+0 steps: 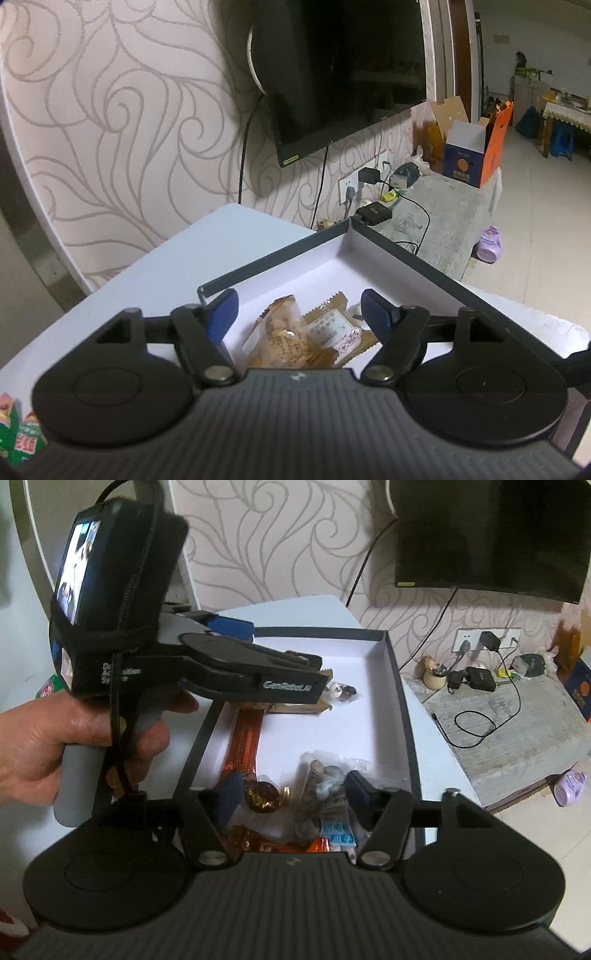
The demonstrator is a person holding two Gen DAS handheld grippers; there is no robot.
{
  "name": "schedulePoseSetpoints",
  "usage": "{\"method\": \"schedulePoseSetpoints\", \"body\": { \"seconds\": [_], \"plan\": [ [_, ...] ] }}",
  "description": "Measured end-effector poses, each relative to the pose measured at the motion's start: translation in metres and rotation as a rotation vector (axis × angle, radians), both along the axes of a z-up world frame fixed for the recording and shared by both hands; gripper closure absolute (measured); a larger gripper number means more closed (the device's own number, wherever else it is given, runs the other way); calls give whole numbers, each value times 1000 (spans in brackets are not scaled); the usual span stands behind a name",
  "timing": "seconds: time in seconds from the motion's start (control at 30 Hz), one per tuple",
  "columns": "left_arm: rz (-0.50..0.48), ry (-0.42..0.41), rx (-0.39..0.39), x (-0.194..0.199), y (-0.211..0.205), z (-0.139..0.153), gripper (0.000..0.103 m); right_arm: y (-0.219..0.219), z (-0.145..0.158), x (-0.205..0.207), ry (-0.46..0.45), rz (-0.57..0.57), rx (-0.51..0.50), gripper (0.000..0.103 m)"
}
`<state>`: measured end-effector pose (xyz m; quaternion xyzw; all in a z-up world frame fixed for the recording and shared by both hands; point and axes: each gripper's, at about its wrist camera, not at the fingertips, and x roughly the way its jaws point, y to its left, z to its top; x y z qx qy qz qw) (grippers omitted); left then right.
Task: Organize snacks
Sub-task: 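Open both grippers to drop the bun and chocolate candy into the box, then close the left gripper on one green prawn-cracker bag while the right grasps the other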
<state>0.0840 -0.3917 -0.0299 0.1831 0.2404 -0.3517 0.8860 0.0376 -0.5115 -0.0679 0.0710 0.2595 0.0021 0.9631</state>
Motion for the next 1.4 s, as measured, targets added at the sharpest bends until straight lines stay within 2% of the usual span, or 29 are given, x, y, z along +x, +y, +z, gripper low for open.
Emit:
{"method": "schedulePoseSetpoints", "body": {
  "seconds": [0.23,0.43,0.57,0.67,0.73,0.9,1.03,1.13,1.33,1.4],
  "plan": [
    [32,4,-62,-10,27,13,28,-5,6,-26,-38,-19,87,21],
    [107,-63,-109,-17,71,32,28,-2,18,-35,-88,-36,163,17],
    [223,-99,-120,-10,115,42,28,9,26,-26,-112,-34,208,12],
    [357,-125,-114,0,153,44,16,26,31,-13,-116,3,230,11],
    [457,-132,-100,9,180,42,14,42,34,-3,-111,40,231,11],
    [652,-22,-74,45,235,24,14,85,37,19,-82,134,220,11],
    [731,35,-53,69,263,6,14,114,38,32,-65,171,197,11],
    [740,85,-67,80,274,-5,13,126,42,38,-55,177,184,11],
    [690,171,-114,95,277,-16,14,139,52,52,-40,182,181,10],
    [685,168,-112,102,274,-19,13,143,58,61,-33,182,193,9]
  ]
}}
